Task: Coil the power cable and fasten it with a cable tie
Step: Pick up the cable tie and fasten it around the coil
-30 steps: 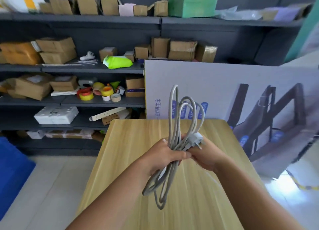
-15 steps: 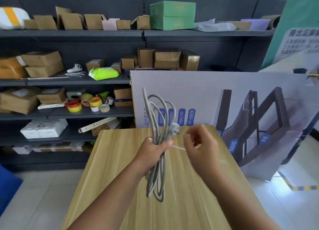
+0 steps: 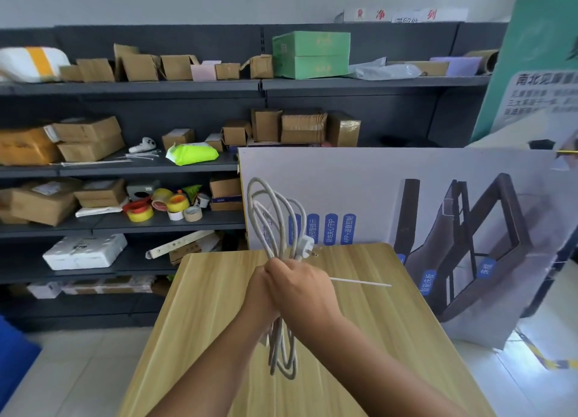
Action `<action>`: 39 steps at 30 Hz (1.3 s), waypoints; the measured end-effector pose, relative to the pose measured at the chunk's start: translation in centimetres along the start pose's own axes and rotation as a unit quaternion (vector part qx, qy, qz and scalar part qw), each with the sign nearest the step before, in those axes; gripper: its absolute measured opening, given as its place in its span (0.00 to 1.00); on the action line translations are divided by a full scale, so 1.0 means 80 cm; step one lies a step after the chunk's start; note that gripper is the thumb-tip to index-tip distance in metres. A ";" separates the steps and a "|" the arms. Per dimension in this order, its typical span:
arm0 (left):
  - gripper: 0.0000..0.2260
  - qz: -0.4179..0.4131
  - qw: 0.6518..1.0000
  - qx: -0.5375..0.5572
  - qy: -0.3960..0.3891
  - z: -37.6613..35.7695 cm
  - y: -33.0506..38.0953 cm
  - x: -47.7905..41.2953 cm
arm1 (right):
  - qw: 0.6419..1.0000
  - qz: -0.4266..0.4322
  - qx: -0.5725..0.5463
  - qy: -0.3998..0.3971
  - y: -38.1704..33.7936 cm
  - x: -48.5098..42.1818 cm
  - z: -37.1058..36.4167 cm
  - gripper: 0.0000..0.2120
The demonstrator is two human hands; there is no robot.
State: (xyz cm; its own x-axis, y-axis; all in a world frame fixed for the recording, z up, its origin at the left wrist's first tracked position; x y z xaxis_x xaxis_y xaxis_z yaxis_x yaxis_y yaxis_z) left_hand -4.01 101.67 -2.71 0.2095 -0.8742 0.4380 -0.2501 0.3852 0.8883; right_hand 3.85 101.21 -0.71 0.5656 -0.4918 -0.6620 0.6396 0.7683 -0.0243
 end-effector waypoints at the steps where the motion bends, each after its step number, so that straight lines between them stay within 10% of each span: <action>1: 0.16 0.006 1.000 0.005 -0.009 -0.001 0.001 -0.001 | 0.999 0.019 -0.030 0.023 0.000 0.005 0.002 0.14; 17: 0.06 -0.052 0.975 0.016 -0.218 0.010 0.021 0.014 | 0.866 -0.303 -0.355 0.179 0.034 0.043 0.060 0.08; 27: 0.06 -0.133 0.982 -0.031 -0.130 0.008 0.033 0.029 | 0.823 -0.328 -0.432 0.170 0.033 0.046 0.056 0.05; 29: 0.07 -0.121 0.983 -0.019 -0.139 0.009 0.032 0.030 | 0.759 -0.359 -0.516 0.172 0.032 0.046 0.056 0.06; 35: 0.08 -0.067 0.973 0.078 -0.205 0.009 0.026 0.027 | 0.323 -0.434 -0.812 0.220 0.059 0.039 0.041 0.23; 39: 0.15 -0.049 0.965 0.114 -0.230 0.010 0.026 0.030 | 0.243 -0.418 -0.817 0.315 0.074 0.046 0.034 0.21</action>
State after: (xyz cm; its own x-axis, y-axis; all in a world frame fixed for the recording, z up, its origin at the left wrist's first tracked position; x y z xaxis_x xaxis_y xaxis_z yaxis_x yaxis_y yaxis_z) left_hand -4.77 100.09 0.07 -0.1855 -0.9623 0.1987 -0.4627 0.2639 0.8463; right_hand 11.14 102.87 -1.26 0.0725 -0.9907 0.1155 -0.9569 -0.1017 -0.2720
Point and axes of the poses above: each hand's wrist, its own x-axis away from the middle knuckle, its own z-axis out of the back of the hand, y = z × x, the point moved 2 cm from there along -x, towards the middle knuckle, and after that the axes turned 14 degrees about z, right-handed, at the moved point
